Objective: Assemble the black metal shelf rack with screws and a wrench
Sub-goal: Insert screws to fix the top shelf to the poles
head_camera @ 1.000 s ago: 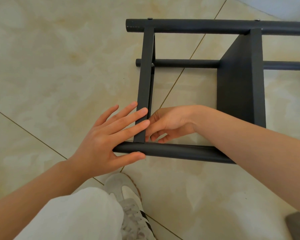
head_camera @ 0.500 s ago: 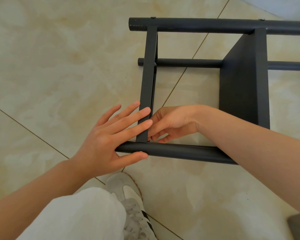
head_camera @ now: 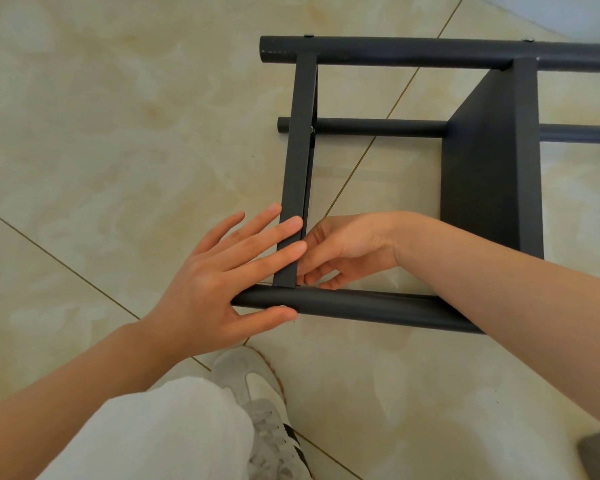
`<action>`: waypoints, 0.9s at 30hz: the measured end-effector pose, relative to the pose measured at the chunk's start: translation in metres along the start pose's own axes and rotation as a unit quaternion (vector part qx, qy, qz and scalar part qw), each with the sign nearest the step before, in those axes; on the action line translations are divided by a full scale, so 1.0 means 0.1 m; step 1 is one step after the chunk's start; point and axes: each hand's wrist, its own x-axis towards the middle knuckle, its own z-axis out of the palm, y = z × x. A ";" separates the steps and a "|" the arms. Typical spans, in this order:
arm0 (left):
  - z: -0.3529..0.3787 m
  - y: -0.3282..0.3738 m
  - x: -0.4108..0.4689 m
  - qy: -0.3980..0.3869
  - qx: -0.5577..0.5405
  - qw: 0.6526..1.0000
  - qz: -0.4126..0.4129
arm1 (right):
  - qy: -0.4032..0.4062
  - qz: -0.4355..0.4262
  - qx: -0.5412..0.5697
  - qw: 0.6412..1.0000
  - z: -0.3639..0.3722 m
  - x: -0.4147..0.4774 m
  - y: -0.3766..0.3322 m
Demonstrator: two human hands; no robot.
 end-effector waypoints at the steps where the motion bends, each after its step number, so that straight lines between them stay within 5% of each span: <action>1: 0.00 0.00 0.00 0.001 -0.001 1.000 0.000 | -0.001 0.002 0.000 1.000 0.00 0.00 0.01; 27: 0.01 -0.01 -0.01 0.002 -0.009 1.000 -0.004 | 0.018 0.014 -0.033 0.999 0.07 0.01 0.01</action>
